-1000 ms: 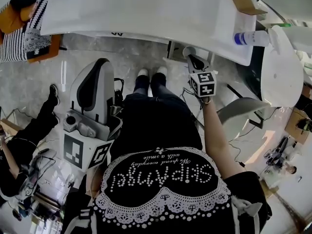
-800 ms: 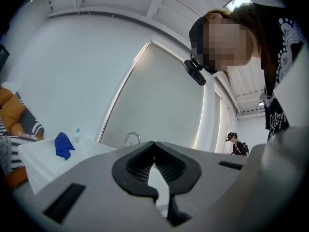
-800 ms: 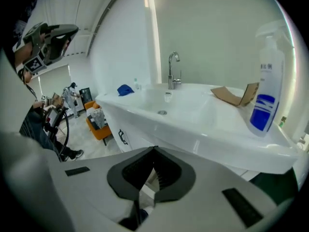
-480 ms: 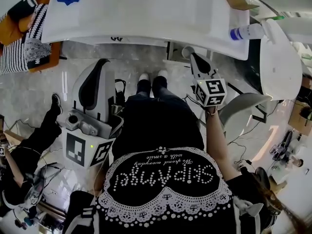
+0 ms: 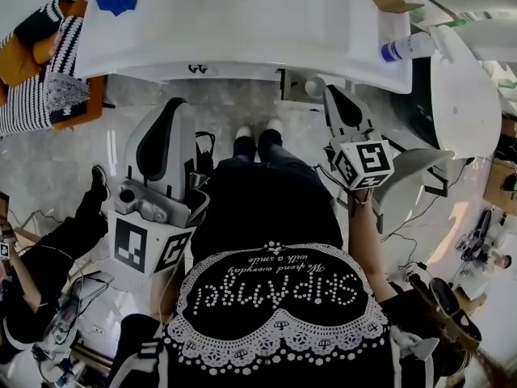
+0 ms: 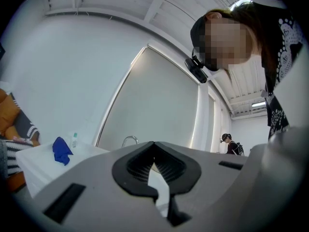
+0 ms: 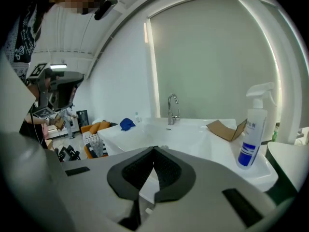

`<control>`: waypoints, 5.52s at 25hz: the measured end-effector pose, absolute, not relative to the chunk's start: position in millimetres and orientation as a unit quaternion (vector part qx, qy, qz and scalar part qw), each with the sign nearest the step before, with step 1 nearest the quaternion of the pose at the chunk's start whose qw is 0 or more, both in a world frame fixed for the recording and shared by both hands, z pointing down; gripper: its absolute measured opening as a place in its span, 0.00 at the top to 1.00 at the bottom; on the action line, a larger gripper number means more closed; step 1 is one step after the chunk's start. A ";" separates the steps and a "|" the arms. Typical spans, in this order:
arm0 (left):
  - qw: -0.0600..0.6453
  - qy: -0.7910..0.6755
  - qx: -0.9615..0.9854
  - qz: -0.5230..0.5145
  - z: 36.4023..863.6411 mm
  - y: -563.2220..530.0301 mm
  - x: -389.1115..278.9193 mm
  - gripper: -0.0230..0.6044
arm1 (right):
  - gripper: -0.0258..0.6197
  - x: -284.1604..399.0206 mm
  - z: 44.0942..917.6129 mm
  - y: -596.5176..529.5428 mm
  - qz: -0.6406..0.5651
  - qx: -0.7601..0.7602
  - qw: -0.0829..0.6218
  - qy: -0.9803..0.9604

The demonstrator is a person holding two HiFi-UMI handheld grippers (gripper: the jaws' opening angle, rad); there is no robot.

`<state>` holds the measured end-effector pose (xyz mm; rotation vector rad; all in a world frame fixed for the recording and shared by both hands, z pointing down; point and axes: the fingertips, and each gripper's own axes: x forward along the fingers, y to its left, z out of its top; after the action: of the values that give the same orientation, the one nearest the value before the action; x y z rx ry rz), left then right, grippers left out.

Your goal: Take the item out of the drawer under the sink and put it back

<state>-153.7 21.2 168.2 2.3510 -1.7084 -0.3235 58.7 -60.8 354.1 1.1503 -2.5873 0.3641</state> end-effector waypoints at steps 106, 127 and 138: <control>0.124 -0.526 0.837 -0.080 190.7 68.2 -149.6 0.96 | 0.93 33.8 244.0 68.0 0.097 0.460 0.068 -0.880; 0.126 -0.520 0.841 -0.078 192.8 67.3 -152.6 0.96 | 0.93 28.9 248.2 67.6 0.099 0.459 0.076 -0.880; 0.126 -0.527 0.837 -0.083 192.5 69.8 -158.0 0.96 | 0.93 23.5 249.1 67.8 0.096 0.452 0.082 -0.883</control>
<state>-158.0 69.8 192.5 2.4366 -1.5339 -0.2414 23.5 67.8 249.1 1.3490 -2.6386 0.2880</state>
